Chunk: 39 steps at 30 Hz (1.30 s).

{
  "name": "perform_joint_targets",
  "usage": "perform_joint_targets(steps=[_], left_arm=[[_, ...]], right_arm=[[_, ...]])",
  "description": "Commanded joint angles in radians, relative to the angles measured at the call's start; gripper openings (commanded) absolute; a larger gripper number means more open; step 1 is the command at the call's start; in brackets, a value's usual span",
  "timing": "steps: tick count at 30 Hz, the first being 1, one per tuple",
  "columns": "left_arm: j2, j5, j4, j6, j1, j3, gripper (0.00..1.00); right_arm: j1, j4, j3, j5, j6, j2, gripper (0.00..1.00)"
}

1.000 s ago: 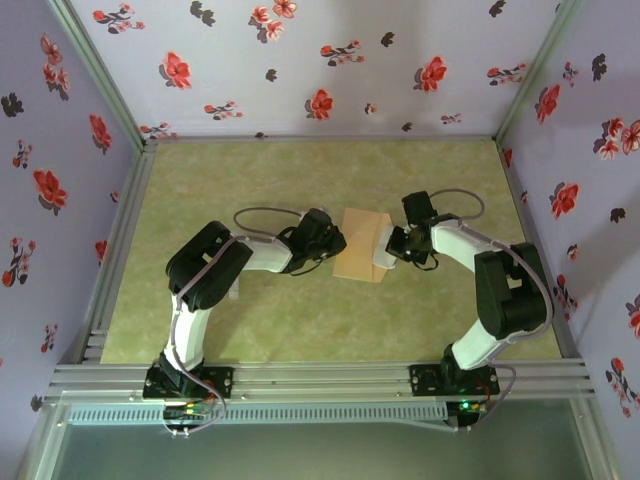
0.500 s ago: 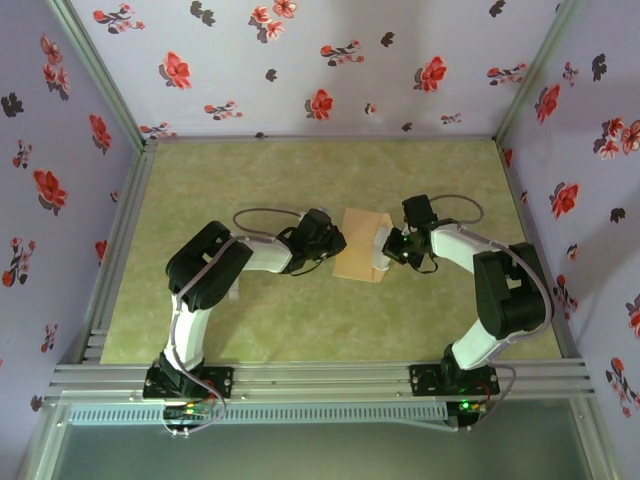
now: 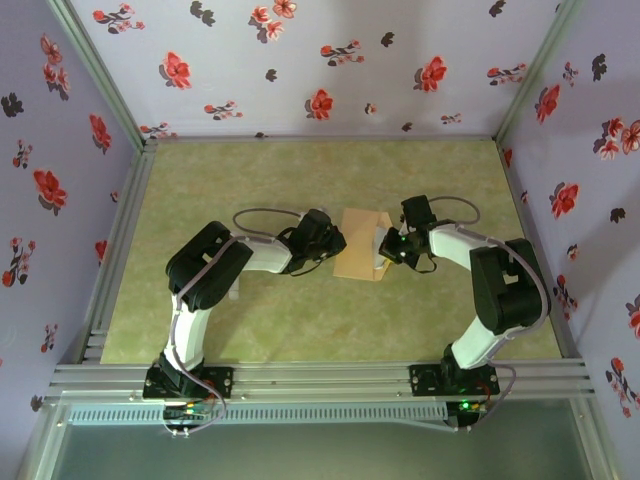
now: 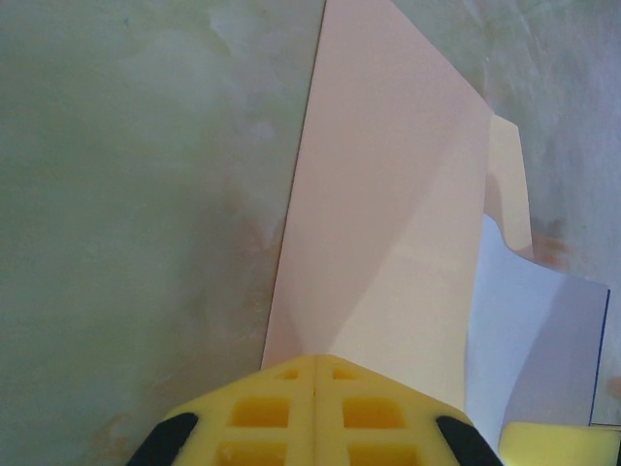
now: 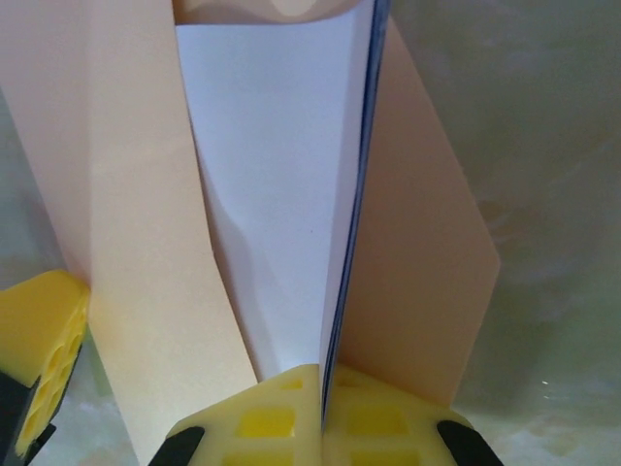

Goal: Place the letter into the envelope and seal it

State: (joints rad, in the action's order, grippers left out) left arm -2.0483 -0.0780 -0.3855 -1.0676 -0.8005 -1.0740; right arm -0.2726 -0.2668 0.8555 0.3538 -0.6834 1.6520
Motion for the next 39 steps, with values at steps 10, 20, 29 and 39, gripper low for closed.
perform_joint_targets(steps=[10, 20, 29, 39], left_arm=[[0.000, -0.009, 0.149, 0.079, -0.013, -0.003, 0.00], [-0.005, -0.022, 0.152, 0.101, -0.013, -0.019, 0.00], [0.001, -0.031, 0.143, 0.100, -0.013, -0.020, 0.00], [0.096, -0.012, 0.180, 0.100, -0.011, 0.003, 0.00]], right_arm=[[0.020, 0.014, 0.016, 0.130, 0.083, 0.060, 0.00], [0.022, 0.041, 0.021, 0.176, 0.102, 0.089, 0.00], [0.023, 0.128, -0.003, 0.194, 0.094, 0.104, 0.00], [0.043, 0.129, -0.027, 0.153, 0.081, 0.063, 0.00]])
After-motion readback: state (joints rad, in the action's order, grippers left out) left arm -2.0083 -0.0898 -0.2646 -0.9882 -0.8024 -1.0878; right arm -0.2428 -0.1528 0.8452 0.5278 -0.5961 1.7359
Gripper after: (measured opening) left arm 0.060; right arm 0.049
